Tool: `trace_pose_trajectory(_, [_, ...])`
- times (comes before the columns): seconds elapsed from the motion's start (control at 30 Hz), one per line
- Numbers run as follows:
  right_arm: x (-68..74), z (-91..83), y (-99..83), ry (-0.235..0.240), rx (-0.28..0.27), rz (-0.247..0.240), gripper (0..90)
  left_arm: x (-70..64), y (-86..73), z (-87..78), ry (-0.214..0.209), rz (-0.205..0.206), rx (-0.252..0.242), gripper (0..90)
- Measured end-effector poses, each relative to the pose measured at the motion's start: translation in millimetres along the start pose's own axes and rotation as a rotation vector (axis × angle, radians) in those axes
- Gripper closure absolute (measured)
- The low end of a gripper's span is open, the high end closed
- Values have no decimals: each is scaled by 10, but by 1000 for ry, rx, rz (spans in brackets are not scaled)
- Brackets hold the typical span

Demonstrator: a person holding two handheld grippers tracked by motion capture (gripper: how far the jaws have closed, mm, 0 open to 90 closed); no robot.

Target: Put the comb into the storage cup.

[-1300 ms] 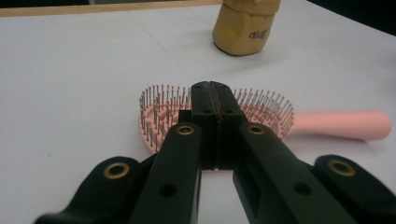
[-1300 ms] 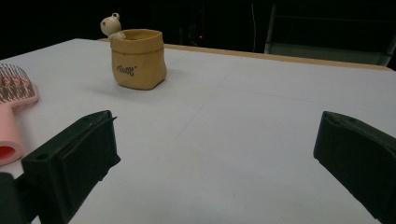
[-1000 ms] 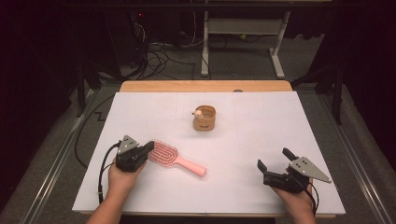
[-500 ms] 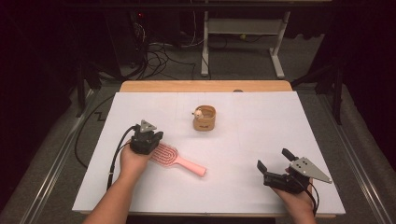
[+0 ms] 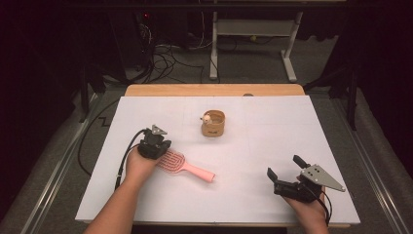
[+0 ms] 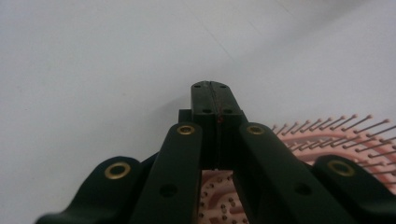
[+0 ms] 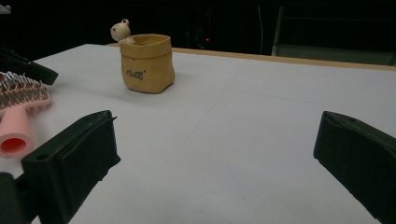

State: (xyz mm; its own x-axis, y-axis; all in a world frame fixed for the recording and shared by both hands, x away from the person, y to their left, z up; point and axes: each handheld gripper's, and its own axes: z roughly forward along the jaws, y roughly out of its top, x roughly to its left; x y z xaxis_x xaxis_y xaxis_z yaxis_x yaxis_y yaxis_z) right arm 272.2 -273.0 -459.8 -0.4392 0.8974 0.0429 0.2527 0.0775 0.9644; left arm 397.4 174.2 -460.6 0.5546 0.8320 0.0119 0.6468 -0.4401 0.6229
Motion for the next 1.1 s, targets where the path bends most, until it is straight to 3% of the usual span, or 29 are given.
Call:
trace_pose_trajectory(0.37, [-3,-14,-3,-5,-1,1,1,-28,-160,-143,-5,10,21,900])
trace_pose_trajectory(0.87, [-13,-32,8,-16,-7,7,1,11,-549,-416,-50,-61,-43,900])
trace_pose_trajectory(1.1, [-11,-32,7,-15,-5,6,1,-23,-692,-519,-64,-62,-68,900])
